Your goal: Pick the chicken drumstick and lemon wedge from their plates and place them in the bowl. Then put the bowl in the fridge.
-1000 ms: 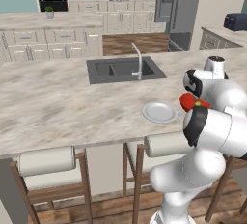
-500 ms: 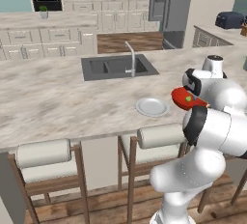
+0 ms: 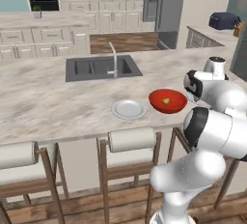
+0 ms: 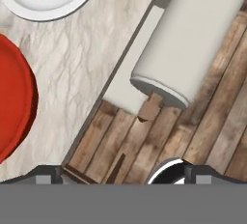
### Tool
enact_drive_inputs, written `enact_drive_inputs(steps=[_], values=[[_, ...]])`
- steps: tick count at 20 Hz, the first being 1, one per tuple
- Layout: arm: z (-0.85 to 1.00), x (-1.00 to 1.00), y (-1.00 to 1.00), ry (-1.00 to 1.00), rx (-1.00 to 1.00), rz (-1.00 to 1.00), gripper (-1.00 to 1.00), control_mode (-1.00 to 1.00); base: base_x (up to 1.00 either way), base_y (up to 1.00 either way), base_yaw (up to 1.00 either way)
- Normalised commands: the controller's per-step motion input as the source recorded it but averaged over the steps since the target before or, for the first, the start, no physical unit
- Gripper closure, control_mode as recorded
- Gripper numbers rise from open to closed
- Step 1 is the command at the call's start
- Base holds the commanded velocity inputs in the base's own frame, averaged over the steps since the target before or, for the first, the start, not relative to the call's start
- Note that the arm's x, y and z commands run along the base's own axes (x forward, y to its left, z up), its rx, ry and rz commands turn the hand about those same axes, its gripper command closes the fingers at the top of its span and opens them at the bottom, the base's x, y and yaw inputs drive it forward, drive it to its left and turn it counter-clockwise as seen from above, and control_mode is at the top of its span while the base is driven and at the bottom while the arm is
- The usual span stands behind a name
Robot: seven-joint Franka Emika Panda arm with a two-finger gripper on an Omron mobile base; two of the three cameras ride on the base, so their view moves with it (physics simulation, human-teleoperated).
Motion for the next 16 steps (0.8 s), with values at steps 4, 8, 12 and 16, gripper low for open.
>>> enact_drive_inputs(steps=[4,8,12,16], values=[[0.00,0.00,0.00,0.00,0.00,0.00,-1.00,1.00,0.00,-0.73,0.07],[0.00,0.00,0.00,0.00,0.00,0.00,-1.00,1.00,0.03,-0.72,0.06],[0.00,0.00,0.00,0.00,0.00,0.00,-1.00,1.00,0.07,-0.72,0.06],[0.00,0.00,0.00,0.00,0.00,0.00,-1.00,1.00,0.10,-0.71,0.06]])
